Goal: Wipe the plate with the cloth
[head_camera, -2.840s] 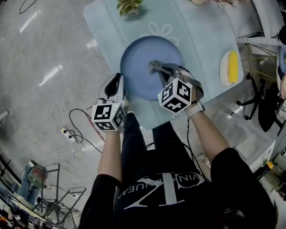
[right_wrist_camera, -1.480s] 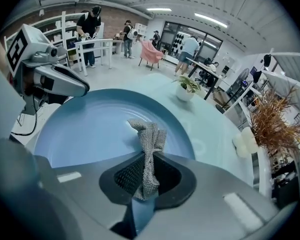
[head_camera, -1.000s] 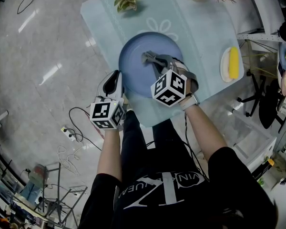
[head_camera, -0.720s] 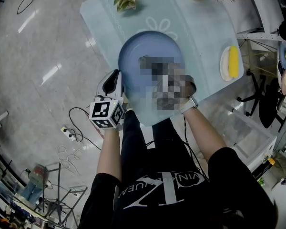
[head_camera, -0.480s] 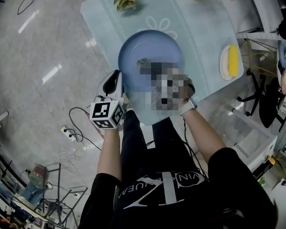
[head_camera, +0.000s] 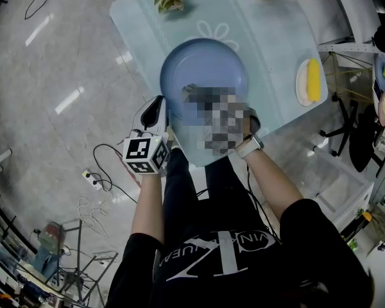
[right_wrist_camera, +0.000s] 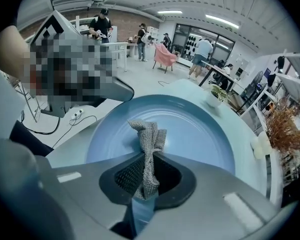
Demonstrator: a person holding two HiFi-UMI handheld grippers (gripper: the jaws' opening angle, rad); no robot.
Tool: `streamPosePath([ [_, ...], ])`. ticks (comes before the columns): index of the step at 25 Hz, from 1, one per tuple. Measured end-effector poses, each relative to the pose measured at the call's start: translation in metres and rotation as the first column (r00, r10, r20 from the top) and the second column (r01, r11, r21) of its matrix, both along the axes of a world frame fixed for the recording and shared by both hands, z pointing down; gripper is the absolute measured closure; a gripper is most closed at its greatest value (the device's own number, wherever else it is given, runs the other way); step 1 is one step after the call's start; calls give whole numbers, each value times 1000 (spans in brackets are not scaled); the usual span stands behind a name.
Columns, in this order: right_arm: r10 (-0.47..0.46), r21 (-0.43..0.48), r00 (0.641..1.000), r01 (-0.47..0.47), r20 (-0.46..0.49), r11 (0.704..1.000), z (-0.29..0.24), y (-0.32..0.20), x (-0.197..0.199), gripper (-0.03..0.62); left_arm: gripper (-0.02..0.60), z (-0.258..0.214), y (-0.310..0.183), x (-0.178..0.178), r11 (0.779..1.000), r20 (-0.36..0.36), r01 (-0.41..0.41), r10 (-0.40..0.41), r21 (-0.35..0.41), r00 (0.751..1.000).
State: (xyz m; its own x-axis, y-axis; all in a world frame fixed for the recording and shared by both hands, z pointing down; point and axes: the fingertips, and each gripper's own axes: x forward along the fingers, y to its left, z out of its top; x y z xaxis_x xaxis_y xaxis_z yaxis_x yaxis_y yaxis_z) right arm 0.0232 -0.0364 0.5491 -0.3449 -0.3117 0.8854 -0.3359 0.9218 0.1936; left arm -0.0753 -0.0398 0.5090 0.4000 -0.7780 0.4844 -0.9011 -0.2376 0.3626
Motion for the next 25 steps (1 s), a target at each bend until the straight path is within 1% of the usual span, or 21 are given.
streamPosePath([
  [8, -22, -29, 1000, 22, 12, 999, -1, 13, -6, 549, 581, -2, 8, 5, 1000, 2, -21, 21, -9, 1000],
  [10, -1, -75, 999, 5, 47, 997, -1, 18, -9, 549, 581, -2, 9, 6, 1000, 3, -27, 27, -10, 1000],
  [12, 61, -162, 990, -40, 129, 986, -3, 22, -14, 549, 581, -4, 10, 7, 999, 2, -33, 33, -11, 999],
  [14, 151, -258, 959, -87, 239, 962, -10, 24, -20, 548, 581, -8, 9, 7, 999, 2, -33, 33, -7, 999],
  [16, 253, -340, 907, -134, 337, 931, -21, 23, -23, 548, 581, -14, 8, 5, 999, 6, -32, 32, 1, 999],
  [18, 326, -382, 855, -166, 404, 909, -34, 19, -23, 548, 581, -20, 6, 3, 999, 11, -31, 31, 12, 999],
  [20, 351, -376, 823, -183, 447, 908, -47, 14, -19, 548, 581, -28, 4, 2, 999, 15, -30, 29, 24, 999],
  [25, 346, -284, 775, -222, 529, 933, -84, 0, -3, 548, 581, -57, -4, -1, 997, 37, -29, 26, 75, 999],
])
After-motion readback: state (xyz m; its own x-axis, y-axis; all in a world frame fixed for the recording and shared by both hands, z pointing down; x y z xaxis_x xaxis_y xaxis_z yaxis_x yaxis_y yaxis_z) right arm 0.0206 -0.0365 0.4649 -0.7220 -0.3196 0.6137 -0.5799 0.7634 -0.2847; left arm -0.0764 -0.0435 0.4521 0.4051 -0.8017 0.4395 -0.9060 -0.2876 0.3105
